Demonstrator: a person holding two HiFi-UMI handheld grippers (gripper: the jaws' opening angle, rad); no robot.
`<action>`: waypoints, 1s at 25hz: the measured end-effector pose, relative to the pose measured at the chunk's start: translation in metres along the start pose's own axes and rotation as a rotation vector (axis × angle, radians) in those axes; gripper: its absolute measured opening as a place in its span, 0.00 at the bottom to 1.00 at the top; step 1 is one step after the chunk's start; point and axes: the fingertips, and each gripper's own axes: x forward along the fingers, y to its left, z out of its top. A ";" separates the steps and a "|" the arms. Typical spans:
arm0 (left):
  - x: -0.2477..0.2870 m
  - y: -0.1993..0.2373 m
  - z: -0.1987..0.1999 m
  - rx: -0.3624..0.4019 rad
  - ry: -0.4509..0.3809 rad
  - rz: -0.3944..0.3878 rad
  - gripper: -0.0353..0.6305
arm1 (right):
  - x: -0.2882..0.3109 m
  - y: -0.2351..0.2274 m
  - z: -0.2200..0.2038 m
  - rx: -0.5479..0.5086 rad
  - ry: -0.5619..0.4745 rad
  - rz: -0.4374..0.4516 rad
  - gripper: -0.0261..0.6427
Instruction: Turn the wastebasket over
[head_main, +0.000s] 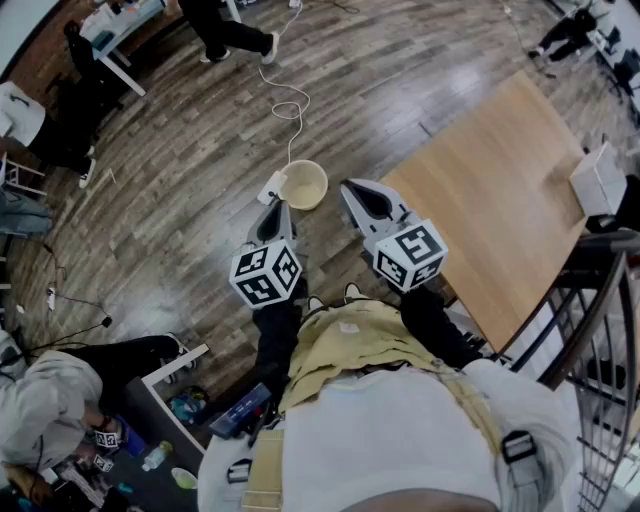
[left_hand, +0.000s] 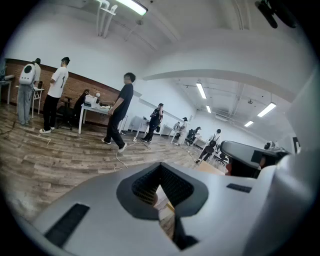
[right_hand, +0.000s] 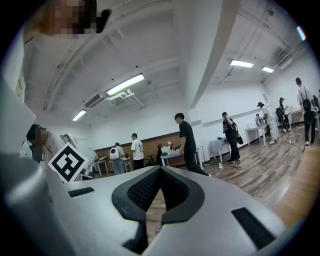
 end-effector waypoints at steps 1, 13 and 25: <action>0.001 0.001 0.000 -0.002 0.000 0.000 0.05 | 0.001 0.000 -0.001 -0.001 0.001 0.002 0.07; 0.005 0.007 0.002 -0.013 0.001 0.008 0.05 | 0.008 -0.003 -0.002 0.003 0.004 0.002 0.07; 0.007 0.008 -0.002 -0.014 0.011 0.025 0.05 | 0.006 -0.008 -0.010 0.023 0.017 0.010 0.07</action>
